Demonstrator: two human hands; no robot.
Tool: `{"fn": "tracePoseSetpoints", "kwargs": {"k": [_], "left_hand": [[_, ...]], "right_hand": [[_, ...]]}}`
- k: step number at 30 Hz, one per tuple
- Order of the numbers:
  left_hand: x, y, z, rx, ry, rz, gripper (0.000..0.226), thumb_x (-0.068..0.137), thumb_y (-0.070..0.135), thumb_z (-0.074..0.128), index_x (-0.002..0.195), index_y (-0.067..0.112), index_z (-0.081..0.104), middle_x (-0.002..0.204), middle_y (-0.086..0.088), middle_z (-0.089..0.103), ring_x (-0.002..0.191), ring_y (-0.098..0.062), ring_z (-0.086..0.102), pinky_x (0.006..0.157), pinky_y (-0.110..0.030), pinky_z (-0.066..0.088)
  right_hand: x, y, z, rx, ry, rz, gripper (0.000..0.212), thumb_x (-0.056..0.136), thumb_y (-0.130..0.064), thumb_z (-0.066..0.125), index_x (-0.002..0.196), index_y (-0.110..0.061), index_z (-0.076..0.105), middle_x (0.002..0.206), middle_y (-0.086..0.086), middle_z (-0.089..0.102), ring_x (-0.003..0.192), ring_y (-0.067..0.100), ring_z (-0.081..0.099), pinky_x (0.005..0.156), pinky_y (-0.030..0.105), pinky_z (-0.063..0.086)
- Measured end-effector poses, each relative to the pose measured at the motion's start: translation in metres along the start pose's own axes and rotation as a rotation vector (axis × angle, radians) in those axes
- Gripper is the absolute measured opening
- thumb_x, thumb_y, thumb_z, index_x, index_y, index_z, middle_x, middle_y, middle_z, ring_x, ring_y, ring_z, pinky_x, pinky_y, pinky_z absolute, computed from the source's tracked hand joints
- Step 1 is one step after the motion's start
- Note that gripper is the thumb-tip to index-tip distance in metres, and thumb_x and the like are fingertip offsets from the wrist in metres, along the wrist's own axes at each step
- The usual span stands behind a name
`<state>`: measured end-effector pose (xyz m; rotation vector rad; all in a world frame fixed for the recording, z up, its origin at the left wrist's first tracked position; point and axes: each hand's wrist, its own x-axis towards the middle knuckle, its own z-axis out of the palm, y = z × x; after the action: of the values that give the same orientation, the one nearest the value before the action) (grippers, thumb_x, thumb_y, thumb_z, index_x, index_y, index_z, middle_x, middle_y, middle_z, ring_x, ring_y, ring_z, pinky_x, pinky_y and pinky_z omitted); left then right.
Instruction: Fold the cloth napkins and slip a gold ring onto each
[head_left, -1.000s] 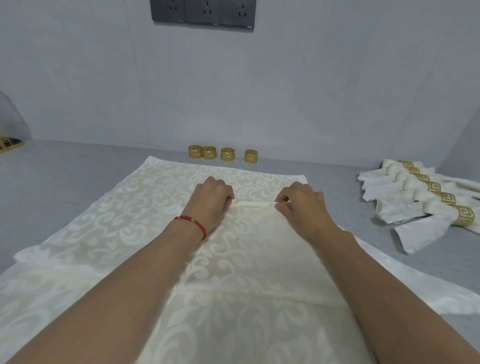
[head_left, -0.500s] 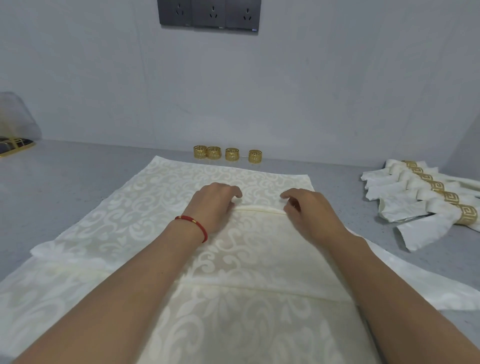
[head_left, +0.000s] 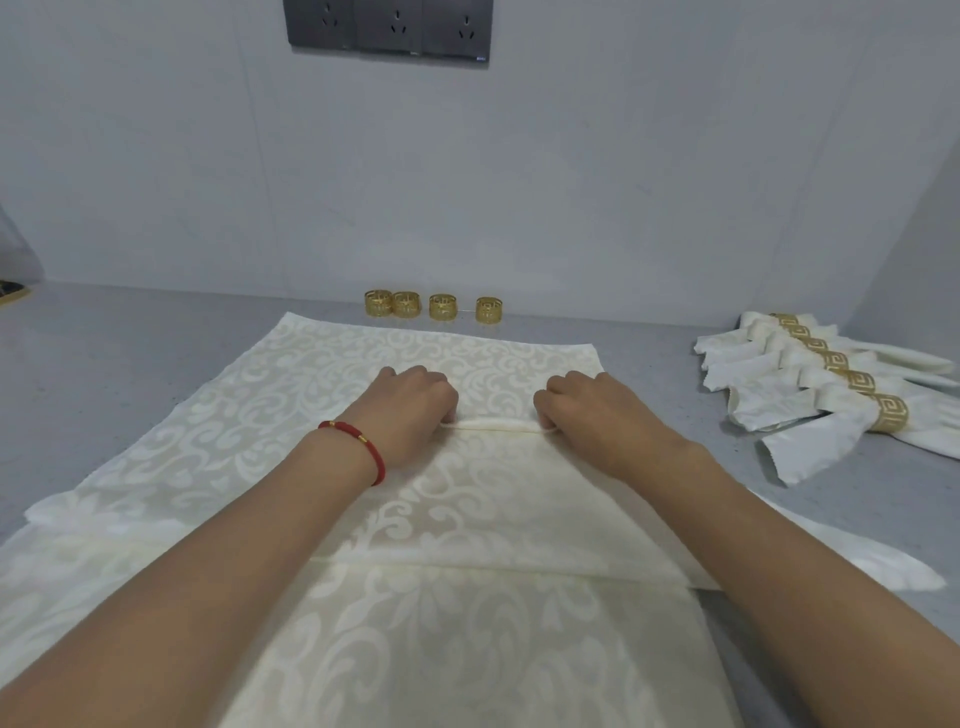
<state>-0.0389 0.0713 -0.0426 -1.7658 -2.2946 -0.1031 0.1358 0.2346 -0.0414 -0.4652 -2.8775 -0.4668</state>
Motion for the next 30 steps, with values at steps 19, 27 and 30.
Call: {"fn": "tracePoseSetpoints", "kwargs": {"k": [19,27,30], "left_hand": [[-0.023,-0.001,-0.005,-0.194,0.098,-0.105,0.018,0.087,0.009,0.061,0.088,0.027,0.066,0.085,0.016,0.055,0.092,-0.015,0.053,0.08,-0.031,0.039],[-0.032,-0.007,-0.011,-0.495,0.045,-0.209,0.013,0.09,0.016,0.066,0.089,0.024,0.076,0.082,0.014,0.067,0.073,-0.001,0.061,0.065,-0.013,0.048],[-0.03,-0.013,-0.006,-0.468,0.01,-0.192,0.011,0.09,0.018,0.068,0.097,0.026,0.072,0.089,0.012,0.065,0.082,-0.004,0.061,0.069,-0.013,0.043]], "right_hand": [[-0.027,0.002,0.0,0.318,0.023,0.266,0.022,0.09,-0.01,0.056,0.091,-0.029,0.067,0.092,-0.011,0.062,0.102,0.019,0.052,0.091,0.041,0.036],[-0.033,0.007,0.0,0.487,-0.031,0.313,0.011,0.095,-0.023,0.057,0.092,-0.026,0.067,0.094,-0.01,0.065,0.092,0.017,0.061,0.08,0.04,0.053],[-0.035,0.011,-0.001,0.5,-0.077,0.273,0.019,0.096,-0.026,0.063,0.113,-0.028,0.07,0.104,-0.008,0.067,0.101,0.019,0.06,0.089,0.044,0.05]]}}
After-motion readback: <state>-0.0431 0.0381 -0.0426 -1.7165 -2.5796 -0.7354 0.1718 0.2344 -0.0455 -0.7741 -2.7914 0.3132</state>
